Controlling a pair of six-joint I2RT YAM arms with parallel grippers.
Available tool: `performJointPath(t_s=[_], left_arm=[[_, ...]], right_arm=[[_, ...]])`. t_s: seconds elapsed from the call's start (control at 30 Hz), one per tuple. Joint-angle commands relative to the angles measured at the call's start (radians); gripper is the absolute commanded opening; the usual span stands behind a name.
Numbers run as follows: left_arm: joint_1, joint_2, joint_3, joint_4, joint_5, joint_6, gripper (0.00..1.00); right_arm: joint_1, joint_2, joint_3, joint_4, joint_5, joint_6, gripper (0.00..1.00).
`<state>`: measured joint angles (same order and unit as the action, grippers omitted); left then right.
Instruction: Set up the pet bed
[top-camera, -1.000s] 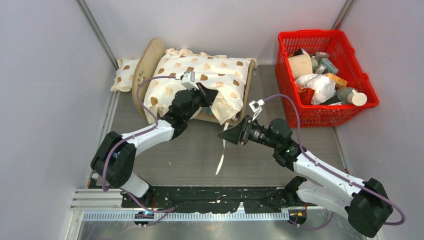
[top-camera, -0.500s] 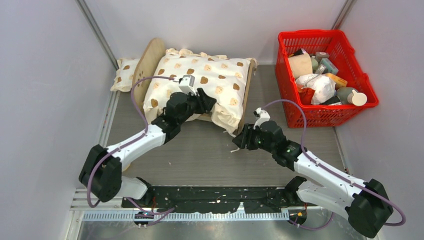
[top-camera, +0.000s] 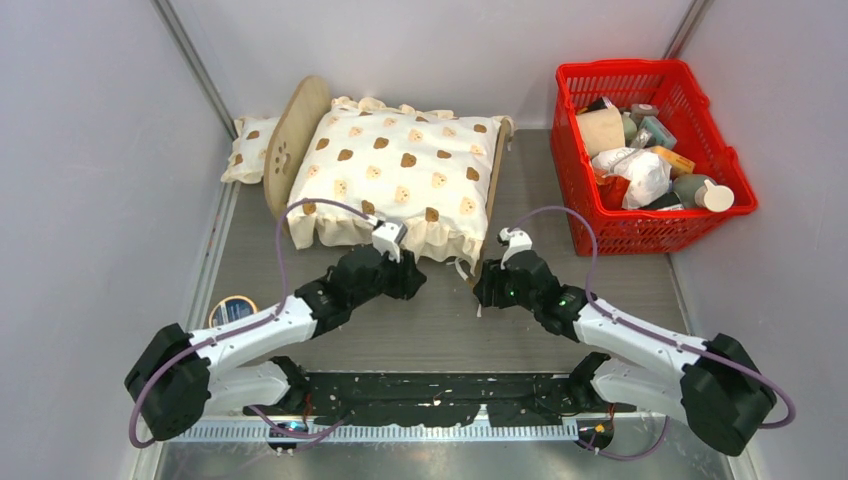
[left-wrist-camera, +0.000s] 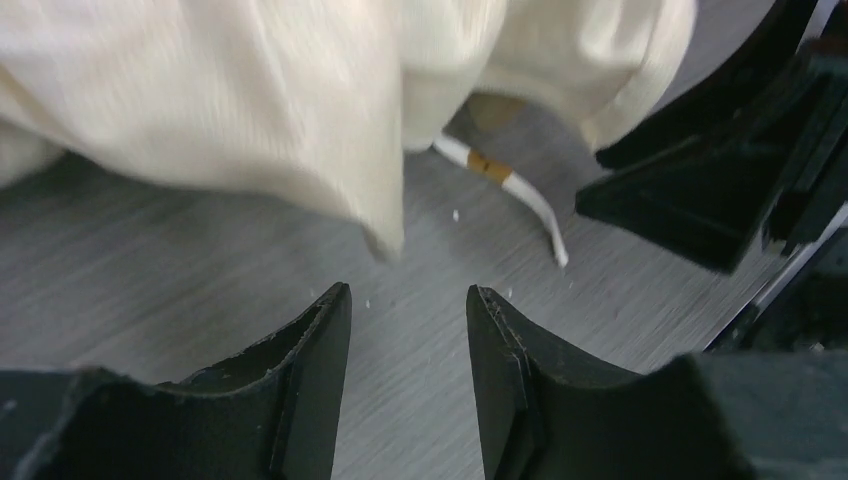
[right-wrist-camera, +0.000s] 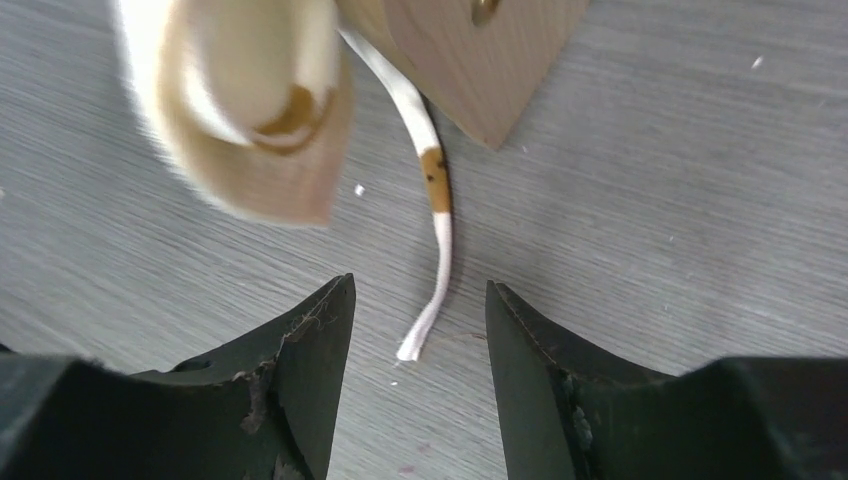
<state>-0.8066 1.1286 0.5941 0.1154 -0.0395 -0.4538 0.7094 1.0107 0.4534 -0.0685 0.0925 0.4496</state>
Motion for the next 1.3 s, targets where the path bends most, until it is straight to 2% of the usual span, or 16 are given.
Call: performJointPath(t_s=[0.0,0.17,0.43,0.57,0.63,0.67,0.73,0.83,0.93,1.1,1.27], left_arm=[[-0.061,-0.049,-0.076,0.088,-0.081,-0.001,0.49],[-0.105,-0.024,-0.158,0.216,-0.123,0.031,0.51],[-0.134,0.136,-0.248,0.504,-0.129,0.03,0.51],[-0.136,0.187,-0.256,0.585,-0.127,0.061,0.5],[-0.137,0.205,-0.254,0.62,-0.138,0.077,0.5],[-0.137,0.217,-0.253,0.64,-0.15,0.09,0.49],[-0.137,0.253,-0.261,0.716,-0.174,0.132,0.47],[-0.137,0.339,-0.303,0.93,-0.132,0.253,0.46],[-0.132,0.427,-0.32,1.125,-0.073,0.285,0.47],[-0.131,0.531,-0.285,1.205,-0.002,0.306,0.46],[-0.13,0.582,-0.212,1.156,-0.023,0.371,0.46]], right_arm=[[0.022,0.083,-0.017,0.11,0.044,-0.009,0.56],[0.058,0.141,-0.056,0.201,0.049,0.03,0.56],[0.1,0.253,-0.039,0.172,0.172,0.039,0.55],[0.121,0.287,-0.036,0.176,0.197,0.045,0.5],[0.127,0.289,-0.03,0.177,0.192,0.044,0.36],[0.128,0.282,-0.021,0.166,0.19,0.044,0.22],[0.129,0.25,-0.001,0.137,0.192,0.046,0.08],[0.128,0.175,0.031,0.1,0.201,0.058,0.05],[0.129,0.067,0.056,0.077,0.2,0.057,0.05],[0.127,-0.045,0.133,-0.006,0.195,0.037,0.05],[0.127,-0.101,0.198,-0.048,0.184,0.026,0.05]])
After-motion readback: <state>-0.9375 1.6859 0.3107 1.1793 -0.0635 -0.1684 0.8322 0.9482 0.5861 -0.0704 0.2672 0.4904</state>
